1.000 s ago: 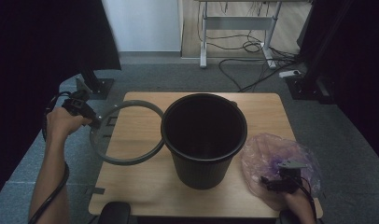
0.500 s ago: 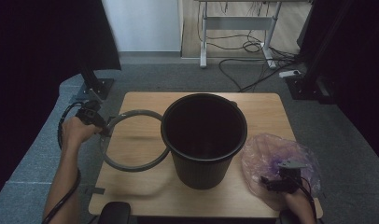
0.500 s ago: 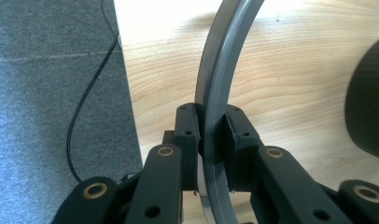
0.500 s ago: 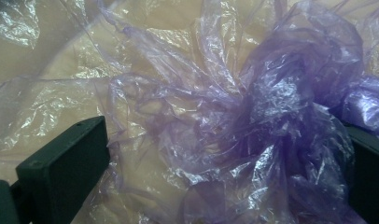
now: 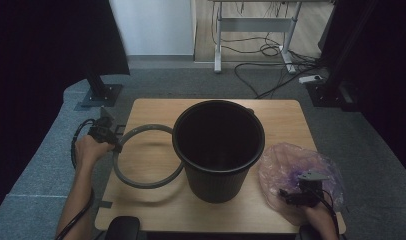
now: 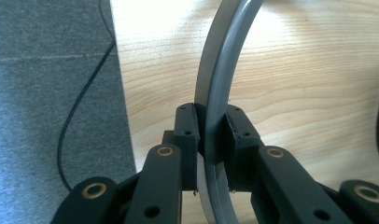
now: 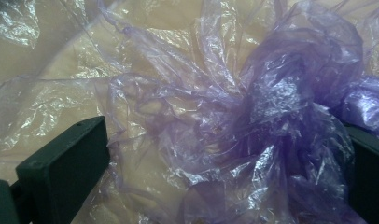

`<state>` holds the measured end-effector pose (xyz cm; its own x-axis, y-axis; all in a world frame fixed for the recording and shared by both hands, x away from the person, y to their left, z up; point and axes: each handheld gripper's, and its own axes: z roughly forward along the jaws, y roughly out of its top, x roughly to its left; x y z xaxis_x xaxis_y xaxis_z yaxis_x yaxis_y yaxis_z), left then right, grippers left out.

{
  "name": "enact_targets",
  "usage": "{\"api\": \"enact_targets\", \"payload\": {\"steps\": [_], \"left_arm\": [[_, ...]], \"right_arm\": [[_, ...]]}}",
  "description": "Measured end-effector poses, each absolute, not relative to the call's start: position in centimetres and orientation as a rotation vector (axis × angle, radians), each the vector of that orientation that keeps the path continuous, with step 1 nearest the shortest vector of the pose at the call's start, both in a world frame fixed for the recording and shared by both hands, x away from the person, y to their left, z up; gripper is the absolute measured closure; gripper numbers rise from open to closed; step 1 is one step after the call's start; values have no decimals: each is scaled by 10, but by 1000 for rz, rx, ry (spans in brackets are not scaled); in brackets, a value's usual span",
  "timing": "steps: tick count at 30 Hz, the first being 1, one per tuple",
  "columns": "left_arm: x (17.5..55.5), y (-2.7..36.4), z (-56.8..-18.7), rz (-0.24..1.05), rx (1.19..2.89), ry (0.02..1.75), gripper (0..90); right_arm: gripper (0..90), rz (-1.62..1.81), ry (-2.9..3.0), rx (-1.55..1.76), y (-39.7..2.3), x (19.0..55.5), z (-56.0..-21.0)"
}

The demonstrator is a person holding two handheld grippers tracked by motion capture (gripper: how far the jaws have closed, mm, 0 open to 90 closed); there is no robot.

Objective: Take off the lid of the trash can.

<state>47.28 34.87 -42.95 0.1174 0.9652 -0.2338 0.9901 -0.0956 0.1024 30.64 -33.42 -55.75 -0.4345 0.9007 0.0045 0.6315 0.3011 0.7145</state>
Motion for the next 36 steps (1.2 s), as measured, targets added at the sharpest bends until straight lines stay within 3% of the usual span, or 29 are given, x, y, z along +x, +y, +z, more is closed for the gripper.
{"api": "enact_targets", "payload": {"steps": [17, 26, 33, 36], "left_arm": [[465, 349, -484, -133, 2119, 1945, 769], [456, 342, -497, -14, 2122, 1896, 758], [445, 338, -506, 84, 2113, 1827, 691], [439, 336, -507, 141, 2110, 1783, 598]], "right_arm": [[0, 918, 2176, 1369, -334, 306, -558], [0, 918, 2176, 1369, -334, 306, -558], [0, 919, 2176, 1369, -334, 306, -557], [0, 918, 2176, 1369, -334, 306, -558]]}}
